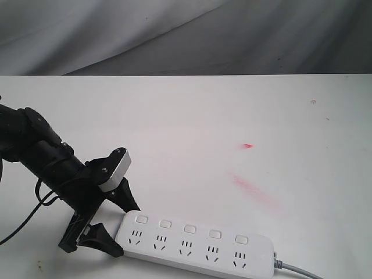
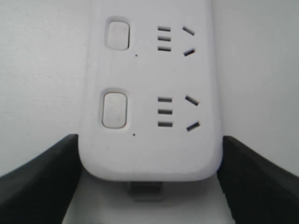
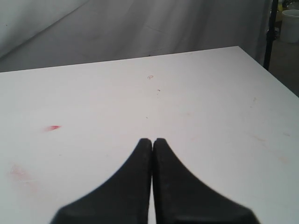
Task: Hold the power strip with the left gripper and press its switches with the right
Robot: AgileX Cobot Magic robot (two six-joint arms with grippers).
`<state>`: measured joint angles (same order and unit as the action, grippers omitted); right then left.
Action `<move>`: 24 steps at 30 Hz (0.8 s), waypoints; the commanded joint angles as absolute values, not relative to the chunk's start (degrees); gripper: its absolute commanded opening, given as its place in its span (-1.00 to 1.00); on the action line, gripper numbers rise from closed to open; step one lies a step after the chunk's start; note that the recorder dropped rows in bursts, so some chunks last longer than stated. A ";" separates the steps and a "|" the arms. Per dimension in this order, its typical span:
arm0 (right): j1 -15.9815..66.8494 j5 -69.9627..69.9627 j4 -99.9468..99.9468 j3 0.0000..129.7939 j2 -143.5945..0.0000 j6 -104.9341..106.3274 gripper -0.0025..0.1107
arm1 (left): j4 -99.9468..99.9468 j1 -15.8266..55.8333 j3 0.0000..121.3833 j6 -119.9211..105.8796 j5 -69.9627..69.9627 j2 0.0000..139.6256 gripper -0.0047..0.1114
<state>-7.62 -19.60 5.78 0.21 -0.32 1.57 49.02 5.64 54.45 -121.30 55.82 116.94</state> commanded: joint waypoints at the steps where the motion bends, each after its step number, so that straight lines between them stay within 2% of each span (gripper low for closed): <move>1: -8.01 -19.49 5.52 0.00 0.00 1.59 -0.96 | 42.57 6.23 52.87 -119.93 52.32 118.77 -0.06; 4: -8.01 -19.49 5.52 0.00 0.00 1.59 -0.96 | 42.57 6.23 52.87 -119.93 52.30 118.77 -0.06; 6: -8.01 -19.49 5.52 0.00 0.00 1.59 -0.96 | 42.57 6.23 52.87 -119.93 52.30 118.77 0.04; 11: -8.01 -19.49 5.52 0.00 0.00 1.59 -0.96 | 42.57 6.23 52.87 -119.93 52.30 118.77 0.74; 13: -8.01 -19.49 5.52 0.00 0.00 1.59 -0.96 | 42.57 6.23 52.87 -119.81 52.30 118.77 0.89; 24: -8.01 -19.49 5.52 0.00 0.00 1.59 -0.96 | 42.34 6.23 53.00 -118.49 50.02 114.55 0.88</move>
<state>-7.62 -19.60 5.78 0.21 -0.32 1.57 46.98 6.01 53.93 -120.99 56.21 115.41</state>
